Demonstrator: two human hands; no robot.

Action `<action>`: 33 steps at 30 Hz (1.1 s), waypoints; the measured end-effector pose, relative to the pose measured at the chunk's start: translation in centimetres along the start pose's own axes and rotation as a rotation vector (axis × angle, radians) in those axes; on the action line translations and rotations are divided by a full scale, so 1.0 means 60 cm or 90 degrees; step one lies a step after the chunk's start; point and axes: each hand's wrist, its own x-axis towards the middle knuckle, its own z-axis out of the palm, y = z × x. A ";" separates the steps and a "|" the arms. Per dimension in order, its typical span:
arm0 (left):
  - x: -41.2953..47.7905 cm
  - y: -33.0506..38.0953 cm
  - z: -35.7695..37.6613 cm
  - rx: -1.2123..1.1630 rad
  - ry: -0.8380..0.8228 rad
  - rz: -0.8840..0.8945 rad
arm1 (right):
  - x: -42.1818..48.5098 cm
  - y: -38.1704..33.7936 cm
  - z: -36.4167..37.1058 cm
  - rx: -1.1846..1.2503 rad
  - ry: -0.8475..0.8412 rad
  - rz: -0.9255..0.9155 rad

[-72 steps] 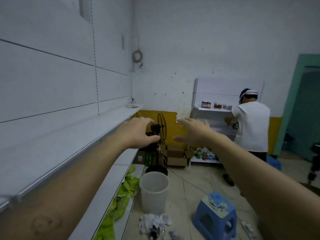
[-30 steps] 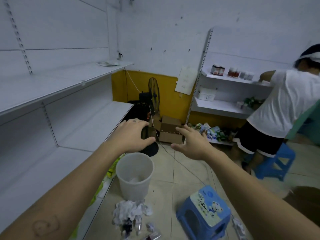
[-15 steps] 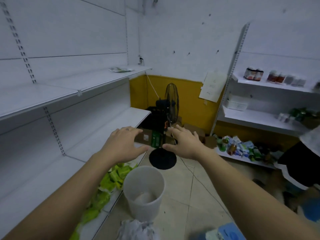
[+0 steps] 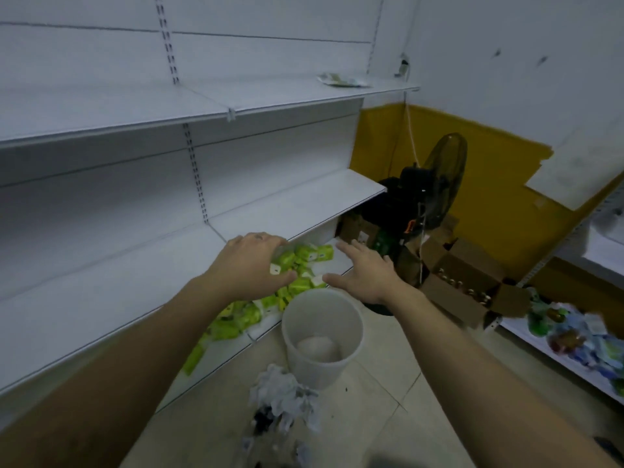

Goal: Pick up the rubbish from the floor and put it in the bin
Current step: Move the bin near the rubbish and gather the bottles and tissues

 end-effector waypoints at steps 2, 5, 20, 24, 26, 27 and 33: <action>-0.008 -0.034 0.008 -0.010 0.004 -0.024 | 0.027 -0.021 0.020 -0.011 -0.023 -0.020; -0.020 -0.082 0.021 -0.028 0.005 -0.054 | 0.060 -0.056 0.043 -0.042 -0.039 -0.051; -0.061 -0.188 0.165 -0.159 0.026 -0.246 | 0.166 -0.110 0.187 -0.157 -0.178 -0.160; -0.058 -0.182 0.207 -0.144 0.019 -0.319 | 0.196 -0.091 0.231 -0.156 -0.225 -0.219; -0.049 -0.170 0.238 -0.144 0.016 -0.367 | 0.219 -0.065 0.256 -0.137 -0.245 -0.244; -0.044 -0.161 0.257 -0.148 0.007 -0.397 | 0.231 -0.049 0.272 -0.131 -0.256 -0.260; -0.002 -0.075 0.412 -0.195 -0.072 -0.578 | 0.276 0.078 0.392 -0.097 -0.380 -0.357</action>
